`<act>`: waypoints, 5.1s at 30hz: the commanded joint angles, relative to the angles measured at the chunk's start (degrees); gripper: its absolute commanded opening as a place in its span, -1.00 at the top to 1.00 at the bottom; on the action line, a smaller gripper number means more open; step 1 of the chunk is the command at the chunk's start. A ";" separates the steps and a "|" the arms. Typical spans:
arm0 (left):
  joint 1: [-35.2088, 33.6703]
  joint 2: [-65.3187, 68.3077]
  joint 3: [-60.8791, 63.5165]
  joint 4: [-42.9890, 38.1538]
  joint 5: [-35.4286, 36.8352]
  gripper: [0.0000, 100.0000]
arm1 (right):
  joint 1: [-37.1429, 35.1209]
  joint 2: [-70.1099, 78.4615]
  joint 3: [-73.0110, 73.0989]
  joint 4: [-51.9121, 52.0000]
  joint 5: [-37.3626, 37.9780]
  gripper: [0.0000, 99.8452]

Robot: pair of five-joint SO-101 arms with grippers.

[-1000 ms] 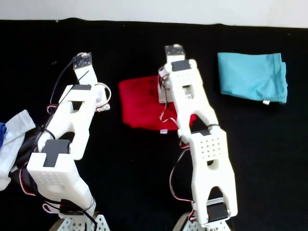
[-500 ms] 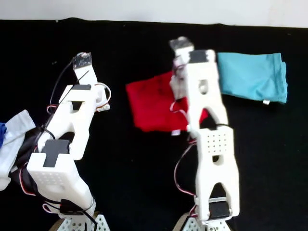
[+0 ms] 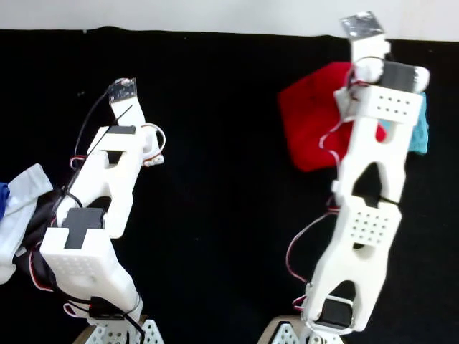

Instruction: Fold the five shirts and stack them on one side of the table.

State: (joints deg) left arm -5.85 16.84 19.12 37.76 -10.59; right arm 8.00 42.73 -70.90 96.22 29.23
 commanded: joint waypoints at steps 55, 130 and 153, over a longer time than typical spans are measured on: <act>1.19 -0.13 -0.57 0.35 -0.26 0.98 | 8.75 11.91 4.53 -31.78 8.53 0.99; 3.30 -0.84 -1.19 0.35 -0.09 0.97 | -31.16 -51.47 87.34 -35.56 -31.74 0.99; 1.63 -1.36 -1.45 2.90 -0.35 0.97 | -33.80 -50.77 122.51 -78.73 -31.65 0.99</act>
State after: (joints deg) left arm -3.91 16.84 19.12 37.93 -10.86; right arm -25.41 -6.24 51.56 18.42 -2.33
